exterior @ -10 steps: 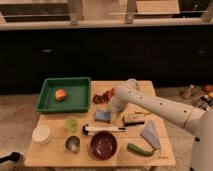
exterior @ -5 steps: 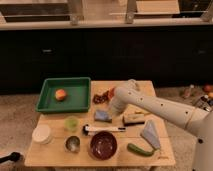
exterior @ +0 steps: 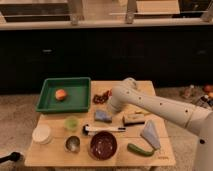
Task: Place sponge in paper cup
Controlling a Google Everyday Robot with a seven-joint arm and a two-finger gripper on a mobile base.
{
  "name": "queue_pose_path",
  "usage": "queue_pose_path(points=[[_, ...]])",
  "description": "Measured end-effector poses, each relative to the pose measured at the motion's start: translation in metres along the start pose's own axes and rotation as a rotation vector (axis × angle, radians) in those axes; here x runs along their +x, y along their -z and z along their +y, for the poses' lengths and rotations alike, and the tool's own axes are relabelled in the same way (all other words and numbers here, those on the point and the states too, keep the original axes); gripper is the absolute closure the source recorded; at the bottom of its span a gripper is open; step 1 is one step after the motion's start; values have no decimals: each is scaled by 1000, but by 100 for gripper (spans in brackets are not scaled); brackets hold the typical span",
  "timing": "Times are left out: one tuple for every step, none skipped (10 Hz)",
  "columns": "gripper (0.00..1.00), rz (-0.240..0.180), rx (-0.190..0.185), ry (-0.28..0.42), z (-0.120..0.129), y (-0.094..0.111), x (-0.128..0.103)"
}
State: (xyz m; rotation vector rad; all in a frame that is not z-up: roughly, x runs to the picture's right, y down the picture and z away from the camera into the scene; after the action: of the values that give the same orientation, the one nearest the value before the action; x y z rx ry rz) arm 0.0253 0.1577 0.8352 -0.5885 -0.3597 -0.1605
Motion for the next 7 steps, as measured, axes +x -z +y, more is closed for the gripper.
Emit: queue_pose_path(points=[[37, 3, 9, -24, -1, -1, -1], [28, 5, 19, -55, -1, -4, -2], [21, 7, 31, -88, -2, -6, -3], [20, 8, 42, -113, -3, -9, -5], [20, 9, 48, -125, -4, -10, -6], [20, 8, 51, -136, -5, -12, -7], [20, 7, 52, -142, -6, -14, -8]])
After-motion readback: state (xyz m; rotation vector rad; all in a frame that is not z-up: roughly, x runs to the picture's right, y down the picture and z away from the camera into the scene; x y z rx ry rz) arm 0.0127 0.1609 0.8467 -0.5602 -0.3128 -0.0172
